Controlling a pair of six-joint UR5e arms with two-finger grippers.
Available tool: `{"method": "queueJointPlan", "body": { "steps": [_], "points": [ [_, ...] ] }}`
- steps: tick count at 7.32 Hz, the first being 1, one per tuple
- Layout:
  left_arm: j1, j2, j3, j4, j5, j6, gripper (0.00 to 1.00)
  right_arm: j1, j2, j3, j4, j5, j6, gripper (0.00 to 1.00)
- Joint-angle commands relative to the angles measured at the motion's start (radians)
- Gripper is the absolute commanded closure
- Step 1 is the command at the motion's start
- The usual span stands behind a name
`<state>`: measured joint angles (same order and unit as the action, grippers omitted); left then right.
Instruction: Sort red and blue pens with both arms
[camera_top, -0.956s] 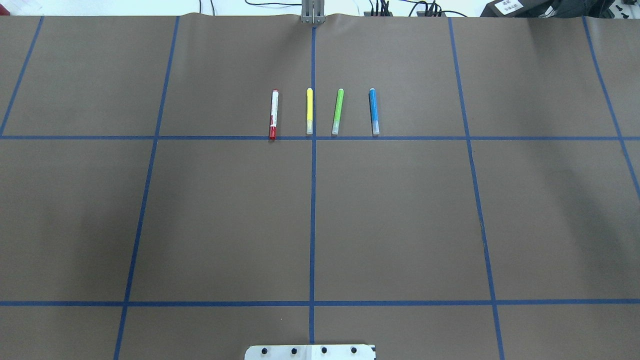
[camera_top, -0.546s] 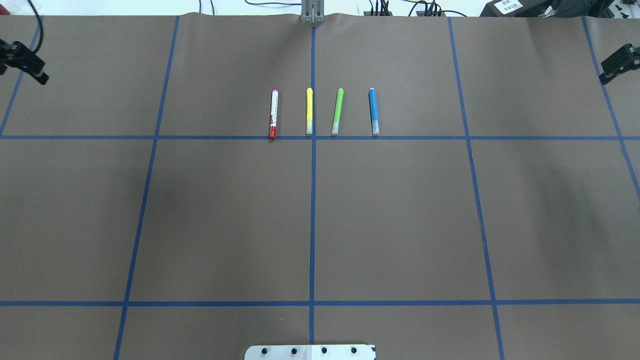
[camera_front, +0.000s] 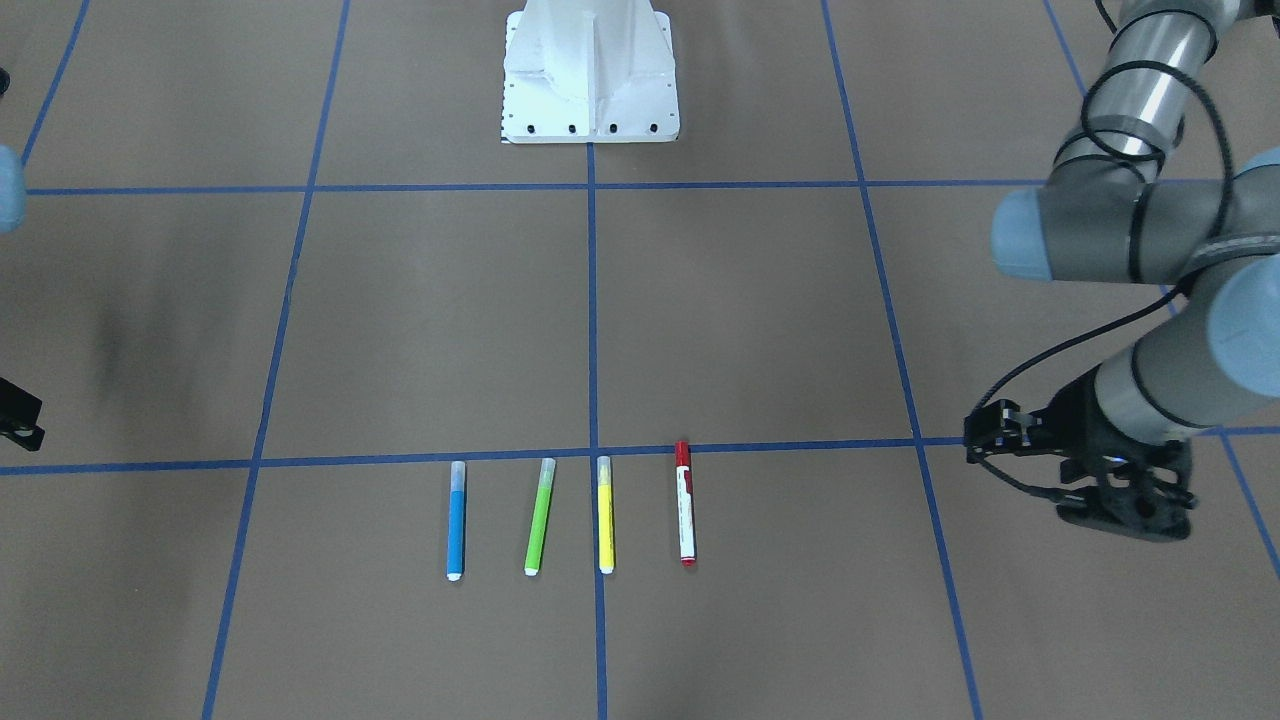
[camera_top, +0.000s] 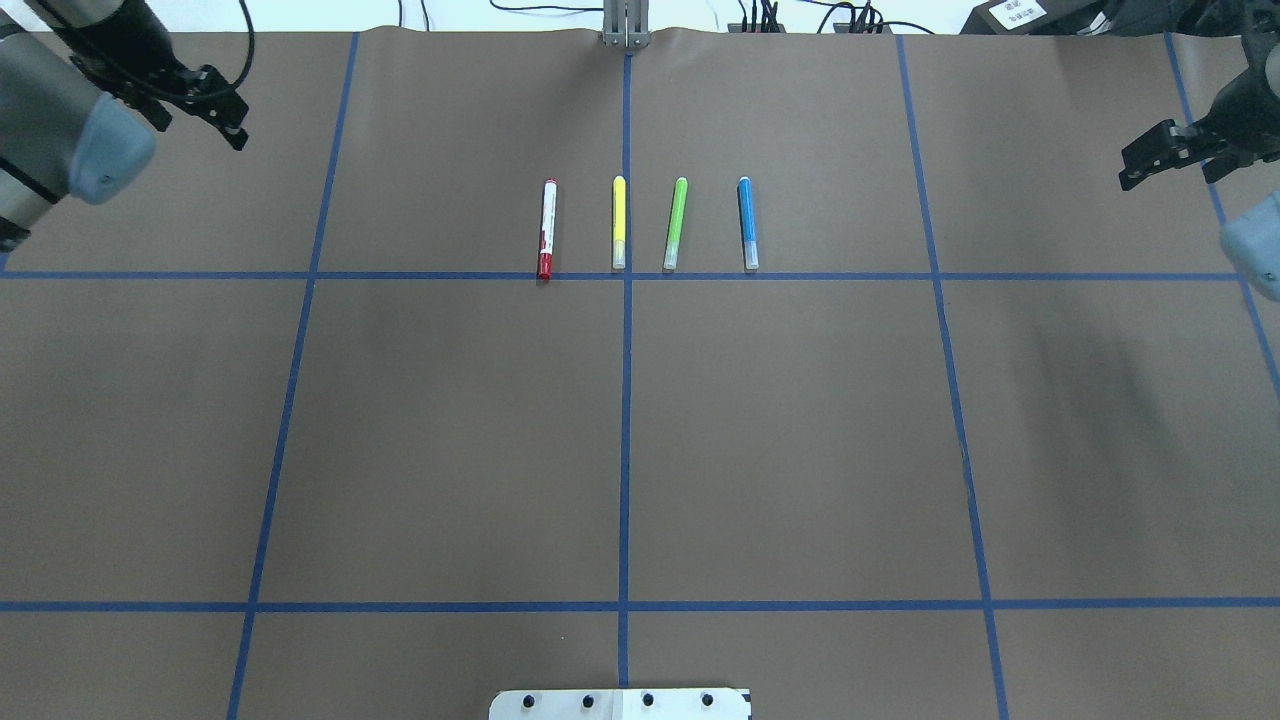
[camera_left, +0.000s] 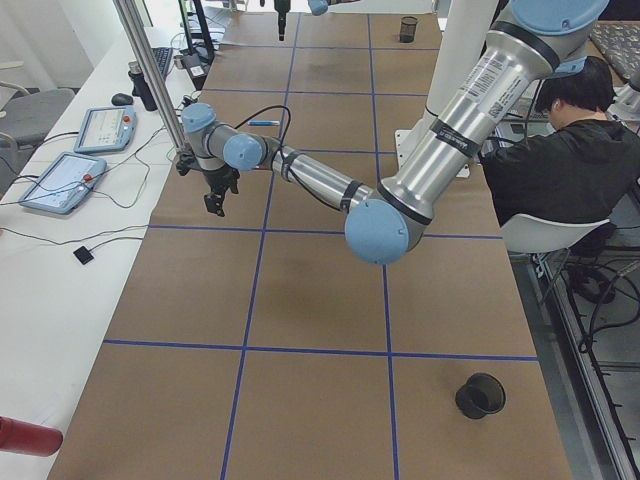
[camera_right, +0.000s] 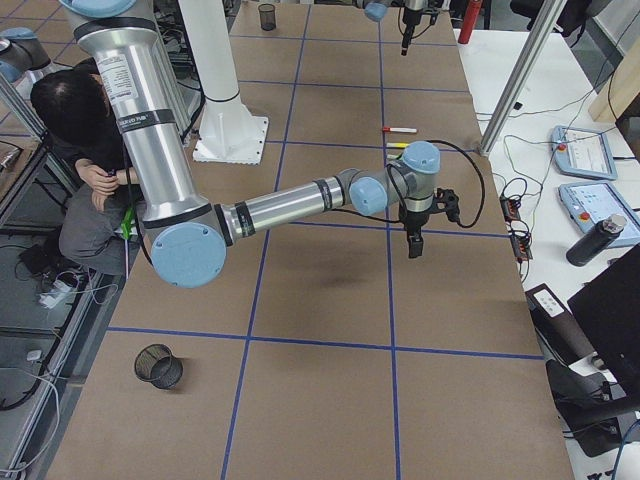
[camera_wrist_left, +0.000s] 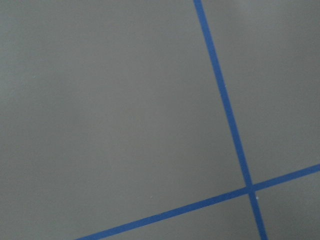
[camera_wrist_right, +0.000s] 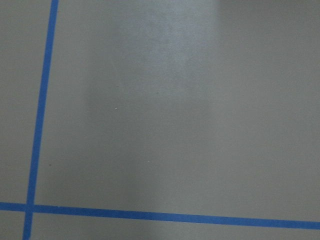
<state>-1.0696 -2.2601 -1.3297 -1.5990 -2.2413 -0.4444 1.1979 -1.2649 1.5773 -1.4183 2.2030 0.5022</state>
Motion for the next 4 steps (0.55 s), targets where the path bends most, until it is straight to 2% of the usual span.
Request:
{"method": "queueJointPlan", "body": {
  "steps": [1, 3, 4],
  "points": [
    [0.136, -0.137, 0.073, -0.016, 0.068, -0.283, 0.0, -0.058, 0.079, -0.017, 0.002, 0.018, 0.112, 0.0],
    [0.201, -0.247, 0.179, -0.066, 0.084, -0.371, 0.01, -0.09, 0.117, -0.019, 0.004, 0.018, 0.167, 0.0],
    [0.223, -0.251, 0.202, -0.109, 0.086, -0.407, 0.05, -0.092, 0.134, -0.019, 0.004, 0.02, 0.194, 0.0]
  ]
}}
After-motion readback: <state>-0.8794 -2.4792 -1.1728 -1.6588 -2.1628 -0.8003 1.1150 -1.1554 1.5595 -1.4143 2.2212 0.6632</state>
